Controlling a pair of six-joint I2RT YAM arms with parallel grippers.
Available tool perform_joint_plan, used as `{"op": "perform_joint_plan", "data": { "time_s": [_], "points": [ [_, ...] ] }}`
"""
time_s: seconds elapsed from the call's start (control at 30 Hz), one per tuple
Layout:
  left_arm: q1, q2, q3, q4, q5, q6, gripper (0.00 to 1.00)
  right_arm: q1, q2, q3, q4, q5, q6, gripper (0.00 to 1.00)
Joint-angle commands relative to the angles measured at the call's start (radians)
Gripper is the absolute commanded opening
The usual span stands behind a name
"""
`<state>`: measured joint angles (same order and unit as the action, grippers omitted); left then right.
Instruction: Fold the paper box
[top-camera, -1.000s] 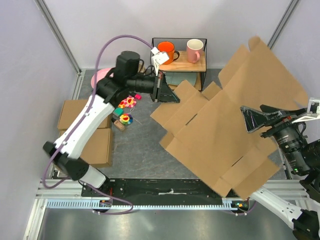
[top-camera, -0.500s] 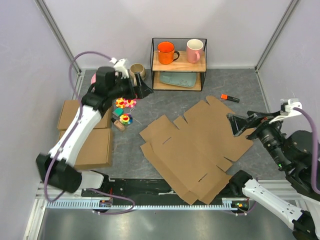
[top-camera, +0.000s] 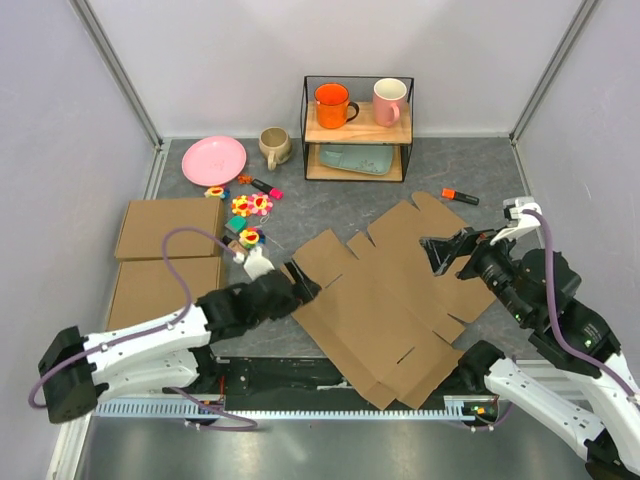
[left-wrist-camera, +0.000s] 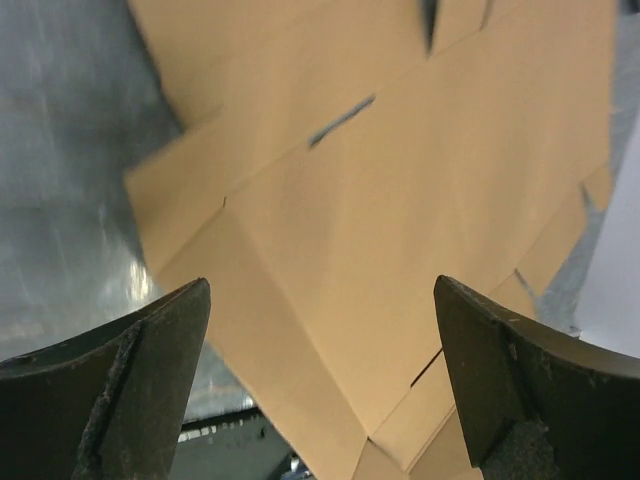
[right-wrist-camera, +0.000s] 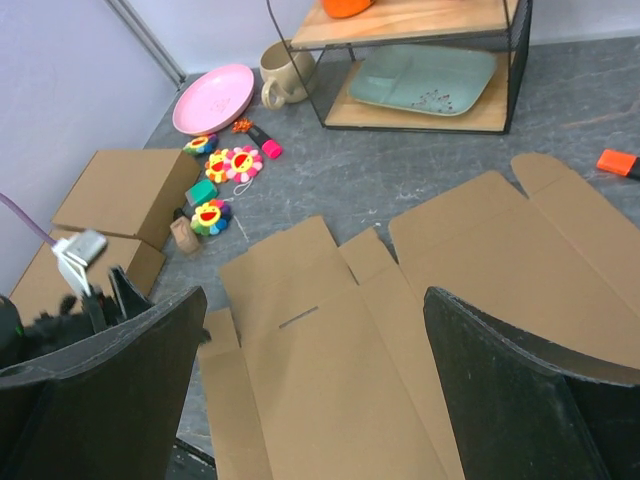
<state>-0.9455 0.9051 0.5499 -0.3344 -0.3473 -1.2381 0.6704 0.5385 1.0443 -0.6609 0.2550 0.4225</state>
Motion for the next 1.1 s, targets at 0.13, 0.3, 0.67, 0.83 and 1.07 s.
{"op": "perform_joint_plan", "data": {
  "time_s": [0.13,0.3,0.67,0.83,1.07],
  "points": [
    [-0.275,0.078,-0.048,-0.241,-0.291,-0.668,0.99,0.001,0.011,-0.047,0.083,-0.043,0.055,0.98],
    [-0.366,0.006,-0.106,-0.241,-0.297,-0.721,0.98,0.001,0.005,-0.089,0.086,-0.051,0.068,0.98],
    [-0.394,0.205,-0.287,0.381,-0.275,-0.580,0.76,0.001,0.008,-0.116,0.115,-0.066,0.104,0.98],
    [-0.380,0.319,-0.340,0.577,-0.254,-0.522,0.53,0.003,0.023,-0.136,0.118,-0.063,0.108,0.98],
    [-0.345,0.202,-0.240,0.468,-0.211,-0.264,0.02,0.001,0.023,-0.124,0.112,-0.057,0.105,0.98]
  ]
}}
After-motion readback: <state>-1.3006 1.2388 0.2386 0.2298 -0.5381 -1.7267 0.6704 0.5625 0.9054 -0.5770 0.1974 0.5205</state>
